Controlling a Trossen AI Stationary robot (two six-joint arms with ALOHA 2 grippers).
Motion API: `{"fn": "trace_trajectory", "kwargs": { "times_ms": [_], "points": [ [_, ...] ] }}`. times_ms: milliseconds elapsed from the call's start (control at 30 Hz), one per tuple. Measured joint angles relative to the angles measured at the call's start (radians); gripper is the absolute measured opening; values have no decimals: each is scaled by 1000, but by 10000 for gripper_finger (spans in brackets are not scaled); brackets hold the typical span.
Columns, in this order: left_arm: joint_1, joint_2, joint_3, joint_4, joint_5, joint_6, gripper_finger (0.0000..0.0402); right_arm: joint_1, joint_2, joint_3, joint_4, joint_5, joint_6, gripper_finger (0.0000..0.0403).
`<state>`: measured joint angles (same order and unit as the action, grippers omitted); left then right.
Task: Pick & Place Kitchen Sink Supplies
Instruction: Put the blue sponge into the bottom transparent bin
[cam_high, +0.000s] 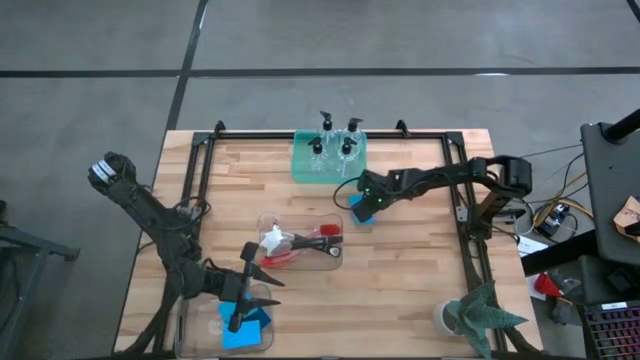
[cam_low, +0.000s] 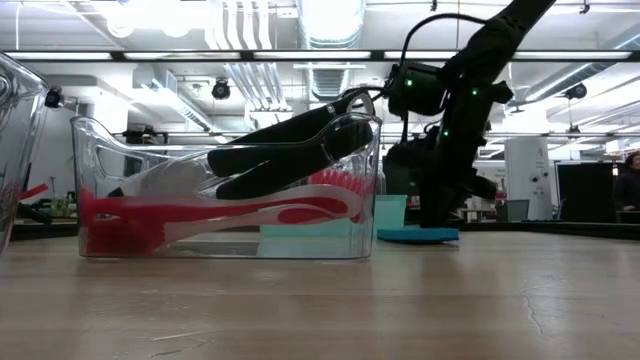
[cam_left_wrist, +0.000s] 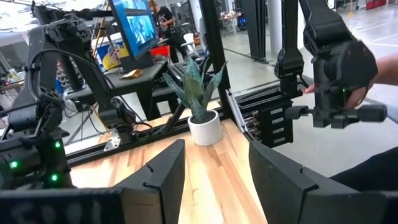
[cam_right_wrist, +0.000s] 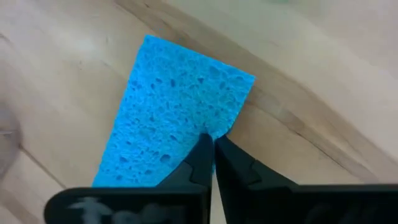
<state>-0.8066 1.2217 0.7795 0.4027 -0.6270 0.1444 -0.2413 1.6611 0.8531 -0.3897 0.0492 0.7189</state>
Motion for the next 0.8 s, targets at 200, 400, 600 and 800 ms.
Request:
{"fn": "trace_trajectory", "kwargs": {
  "times_ms": [200, 400, 600, 800],
  "points": [
    [0, 0, 0, -1, -28, 3, 172, -1, -89, 3, -2, 24, -17, 8],
    [2, 0, 0, -4, -107, 5, 172, 21, -230, 5, -2, 122, -59, 8],
    [7, 0, 0, -21, -288, -18, 172, 111, -393, 5, 28, 334, -152, 8],
    [39, 0, 0, -45, -314, -89, 172, 282, -462, 7, 186, 547, -311, 8]
  ]
}}
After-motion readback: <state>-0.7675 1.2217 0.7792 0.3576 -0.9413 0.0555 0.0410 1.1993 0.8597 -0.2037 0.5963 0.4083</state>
